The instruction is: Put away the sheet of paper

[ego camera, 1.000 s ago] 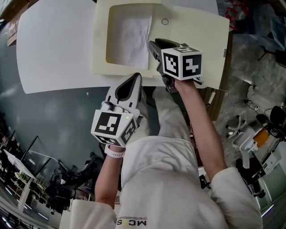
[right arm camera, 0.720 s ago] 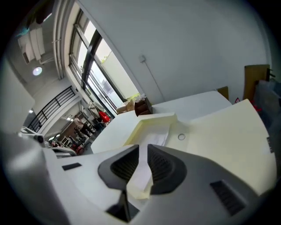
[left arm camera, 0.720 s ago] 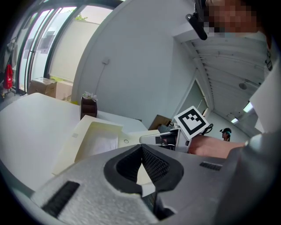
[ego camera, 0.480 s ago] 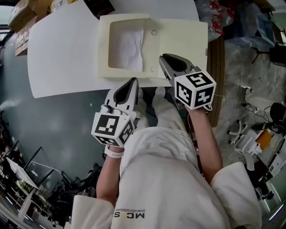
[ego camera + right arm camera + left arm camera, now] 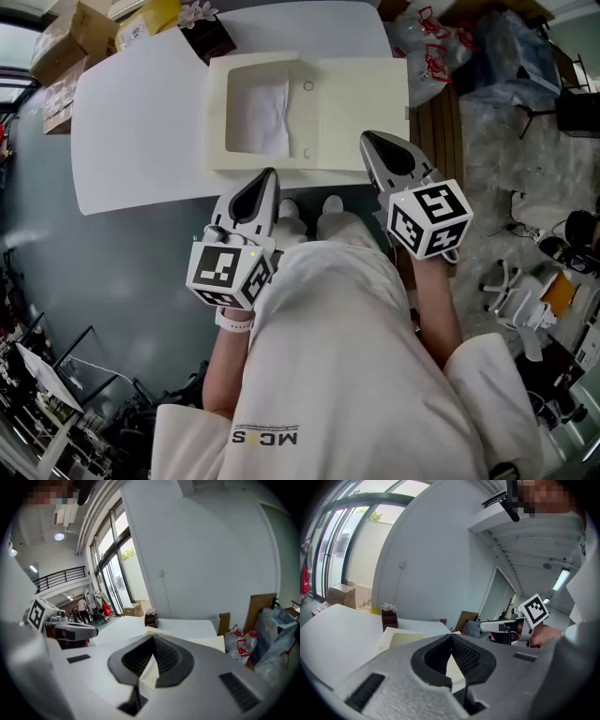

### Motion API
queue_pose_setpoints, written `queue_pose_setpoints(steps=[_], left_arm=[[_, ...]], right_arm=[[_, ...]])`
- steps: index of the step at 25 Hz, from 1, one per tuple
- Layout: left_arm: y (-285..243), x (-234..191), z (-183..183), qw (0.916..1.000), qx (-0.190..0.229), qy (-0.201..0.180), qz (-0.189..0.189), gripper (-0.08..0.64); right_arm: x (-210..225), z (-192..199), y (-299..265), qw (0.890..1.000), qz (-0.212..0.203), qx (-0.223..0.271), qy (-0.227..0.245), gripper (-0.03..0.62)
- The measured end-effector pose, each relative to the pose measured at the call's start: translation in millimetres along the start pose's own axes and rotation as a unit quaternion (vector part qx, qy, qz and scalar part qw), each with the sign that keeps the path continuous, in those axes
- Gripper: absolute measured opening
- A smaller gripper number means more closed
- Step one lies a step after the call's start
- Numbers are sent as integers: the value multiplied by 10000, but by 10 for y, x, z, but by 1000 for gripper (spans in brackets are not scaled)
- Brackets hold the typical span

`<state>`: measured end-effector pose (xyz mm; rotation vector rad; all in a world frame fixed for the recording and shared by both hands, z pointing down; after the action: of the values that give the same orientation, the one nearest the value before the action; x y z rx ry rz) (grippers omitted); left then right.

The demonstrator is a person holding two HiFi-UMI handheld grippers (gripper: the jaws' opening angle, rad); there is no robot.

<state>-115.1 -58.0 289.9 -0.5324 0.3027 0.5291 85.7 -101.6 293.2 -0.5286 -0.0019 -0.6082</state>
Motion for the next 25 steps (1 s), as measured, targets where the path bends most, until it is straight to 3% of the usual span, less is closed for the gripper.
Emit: queue_pose_setpoints(steps=[8,14,25], left_arm=[[-8,198,-157,9995,198,-229,115,23],[3,295,-264,9984,263,-488,147,23],[55,402,-213,9977,214,-595,223,23]], right_arm=[[211,-51,607,9910,751,1009,454,15],[285,78,836,9894,942,1061,313,15],[185,213,987,9874,1120,1029,440,15]])
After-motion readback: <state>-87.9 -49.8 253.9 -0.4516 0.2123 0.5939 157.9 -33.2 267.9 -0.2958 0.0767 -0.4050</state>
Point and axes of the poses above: the fingertips, and each gripper's own axes: y backward along the fingers, x to its right, z out of its underside, the point moved 5 cm from there along y, backward along the fingers, and after that the axes turned 7 degrees about y, right-handed, at the moved point
